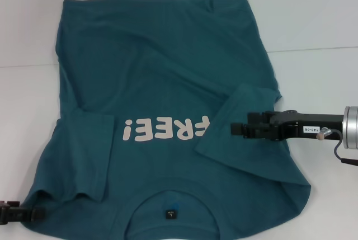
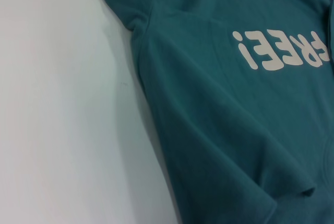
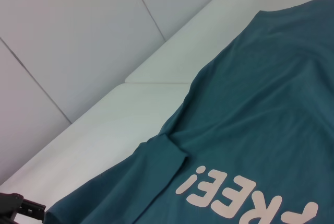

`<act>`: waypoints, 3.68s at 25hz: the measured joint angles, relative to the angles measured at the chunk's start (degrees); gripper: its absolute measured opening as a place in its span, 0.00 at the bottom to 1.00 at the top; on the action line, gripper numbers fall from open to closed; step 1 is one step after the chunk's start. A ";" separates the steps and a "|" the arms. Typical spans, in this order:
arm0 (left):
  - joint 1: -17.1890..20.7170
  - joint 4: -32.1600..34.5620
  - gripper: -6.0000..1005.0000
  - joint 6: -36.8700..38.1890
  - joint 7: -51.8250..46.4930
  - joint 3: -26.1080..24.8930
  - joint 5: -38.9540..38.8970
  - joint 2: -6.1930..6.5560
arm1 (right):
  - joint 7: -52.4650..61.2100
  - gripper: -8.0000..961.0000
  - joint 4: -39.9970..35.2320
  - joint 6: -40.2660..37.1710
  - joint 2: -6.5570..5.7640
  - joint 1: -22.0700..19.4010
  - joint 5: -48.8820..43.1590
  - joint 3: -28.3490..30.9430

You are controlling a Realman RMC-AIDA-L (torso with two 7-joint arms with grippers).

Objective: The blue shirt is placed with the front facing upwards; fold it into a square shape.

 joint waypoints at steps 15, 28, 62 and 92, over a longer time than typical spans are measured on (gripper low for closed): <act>-0.70 0.23 0.88 -0.65 -2.27 0.33 1.42 0.27 | 0.18 0.95 0.00 0.13 -0.03 0.72 0.00 0.01; -1.57 0.40 0.32 -1.20 -3.85 0.83 3.81 -0.06 | 0.18 0.95 0.00 0.21 -0.09 1.05 0.00 0.01; -1.32 1.59 0.01 -0.07 -5.16 1.19 3.86 0.09 | 14.77 0.95 -0.71 -7.91 -6.90 -7.10 -4.41 0.10; -1.05 1.49 0.01 0.00 -5.04 1.47 3.45 -0.18 | 22.15 0.94 -0.93 -10.93 -6.26 -7.42 -15.30 5.66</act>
